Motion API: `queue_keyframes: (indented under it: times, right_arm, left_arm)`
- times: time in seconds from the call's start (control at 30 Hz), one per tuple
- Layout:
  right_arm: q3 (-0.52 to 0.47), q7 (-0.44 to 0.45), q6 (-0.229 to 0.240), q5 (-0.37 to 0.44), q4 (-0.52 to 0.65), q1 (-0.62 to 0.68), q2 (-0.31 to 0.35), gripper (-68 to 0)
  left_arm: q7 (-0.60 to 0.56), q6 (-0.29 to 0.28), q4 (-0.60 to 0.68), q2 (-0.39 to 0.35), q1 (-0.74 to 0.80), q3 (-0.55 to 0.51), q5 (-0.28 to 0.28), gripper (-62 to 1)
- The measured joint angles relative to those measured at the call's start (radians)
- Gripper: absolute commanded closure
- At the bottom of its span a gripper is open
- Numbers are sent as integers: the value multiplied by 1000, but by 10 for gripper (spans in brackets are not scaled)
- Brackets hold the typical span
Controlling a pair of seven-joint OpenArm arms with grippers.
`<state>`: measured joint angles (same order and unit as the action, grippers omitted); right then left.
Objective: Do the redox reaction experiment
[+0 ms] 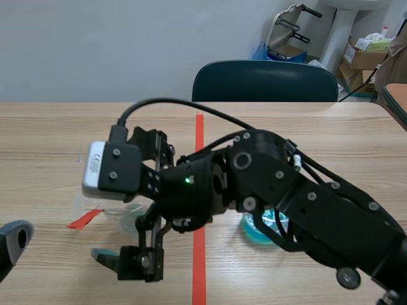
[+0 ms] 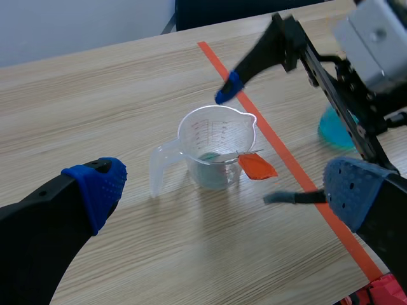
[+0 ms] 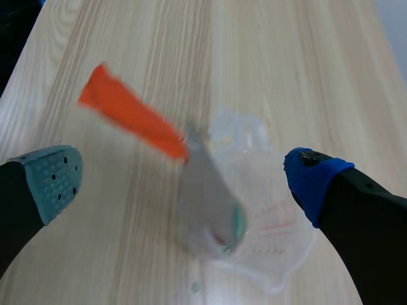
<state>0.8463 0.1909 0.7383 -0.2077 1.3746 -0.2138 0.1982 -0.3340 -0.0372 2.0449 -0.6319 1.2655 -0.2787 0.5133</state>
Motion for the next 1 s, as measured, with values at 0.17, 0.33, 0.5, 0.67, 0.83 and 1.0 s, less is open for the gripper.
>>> queue_keyframes:
  times: [0.17, 0.33, 0.5, 0.67, 0.83, 1.0]
  right_arm:
    - [-1, 26, -22, 151, 83, 72, 156, -679]
    - [-86, 50, -121, 365, 273, 169, 354, -679]
    - [-281, 51, -191, 555, 422, 317, 505, -679]
    - [-508, 56, -236, 644, 532, 506, 562, -679]
    - [-734, 55, -246, 658, 578, 684, 531, -679]
    - [-874, 48, -247, 658, 579, 783, 428, -679]
  left_arm:
    - [0, 0, 0, 0, 0, 0, 0, -623]
    - [0, 0, 0, 0, 0, 0, 0, -623]
    - [0, 40, 0, 1, 0, 0, 0, -623]
    - [1, 52, 0, 44, 0, -64, 0, -623]
    - [1, 36, 11, 79, 0, -136, -11, -623]
    - [0, -103, 70, 86, -33, -160, -71, -623]
